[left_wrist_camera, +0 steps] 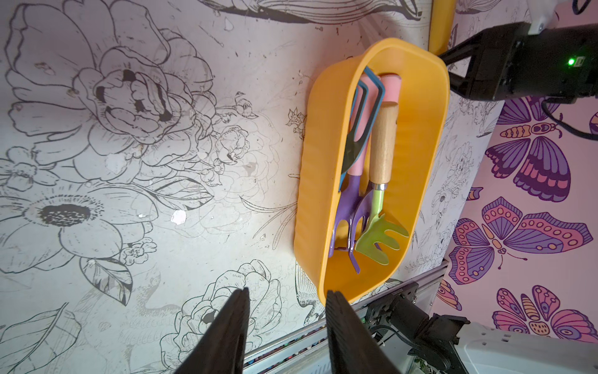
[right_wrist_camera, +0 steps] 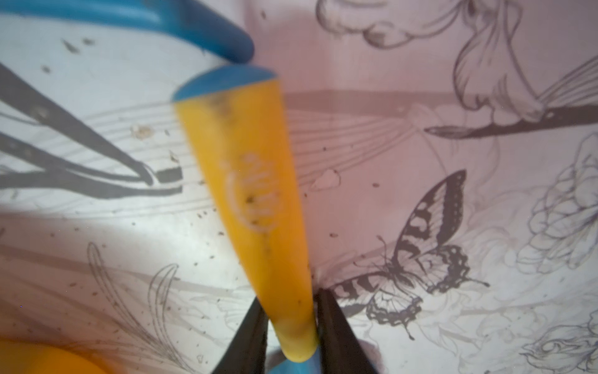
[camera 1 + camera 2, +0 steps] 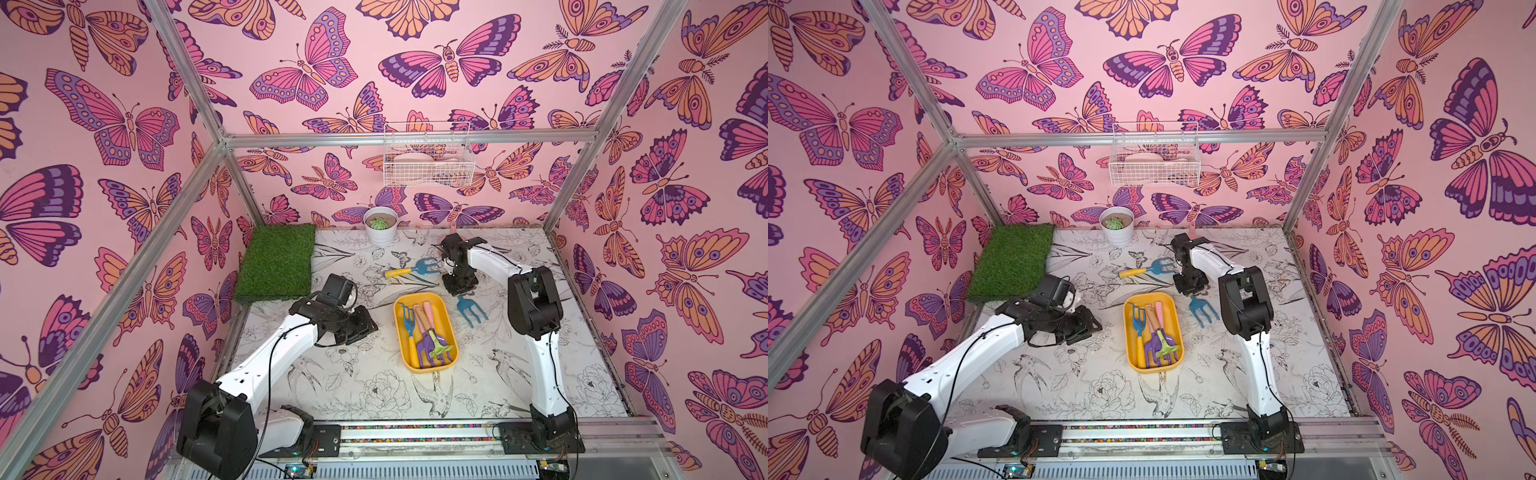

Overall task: Put the rake into the storage box
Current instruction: Pick up the rake at the center of the board, then place the rake in the storage box.

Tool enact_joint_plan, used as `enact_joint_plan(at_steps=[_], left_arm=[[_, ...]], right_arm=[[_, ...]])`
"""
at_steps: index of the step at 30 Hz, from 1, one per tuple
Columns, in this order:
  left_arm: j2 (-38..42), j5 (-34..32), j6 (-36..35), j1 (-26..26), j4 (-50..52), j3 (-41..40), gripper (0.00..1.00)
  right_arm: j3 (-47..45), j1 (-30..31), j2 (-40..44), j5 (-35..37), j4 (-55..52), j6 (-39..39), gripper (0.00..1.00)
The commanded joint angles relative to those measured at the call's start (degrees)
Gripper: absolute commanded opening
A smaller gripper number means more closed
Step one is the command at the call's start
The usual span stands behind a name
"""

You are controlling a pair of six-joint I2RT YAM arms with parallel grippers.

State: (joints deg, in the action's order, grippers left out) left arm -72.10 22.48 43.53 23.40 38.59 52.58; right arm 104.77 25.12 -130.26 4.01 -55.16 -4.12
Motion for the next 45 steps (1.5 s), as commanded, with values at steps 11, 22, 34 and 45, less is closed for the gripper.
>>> enact_joint_plan(at_steps=[11, 22, 34, 45], left_arm=[[3.3, -1.2, -0.8, 0.5, -1.0, -1.6, 0.45], [6.1, -1.6, -0.8, 0.5, -1.3, -3.5, 0.45], [6.4, -2.5, -1.0, 0.5, -1.9, -2.3, 0.45], [7.3, -2.4, -0.8, 0.5, -2.0, -2.5, 0.45]], right_arm=[[-2.2, -0.3, 8.3, 4.2, -3.2, -7.9, 0.00], [1.9, 2.5, 14.0, 5.0, -8.5, -13.7, 0.00], [5.1, 10.1, 17.4, 2.7, -11.5, -24.5, 0.00], [6.9, 20.9, 14.5, 1.4, -11.5, -33.6, 0.00]])
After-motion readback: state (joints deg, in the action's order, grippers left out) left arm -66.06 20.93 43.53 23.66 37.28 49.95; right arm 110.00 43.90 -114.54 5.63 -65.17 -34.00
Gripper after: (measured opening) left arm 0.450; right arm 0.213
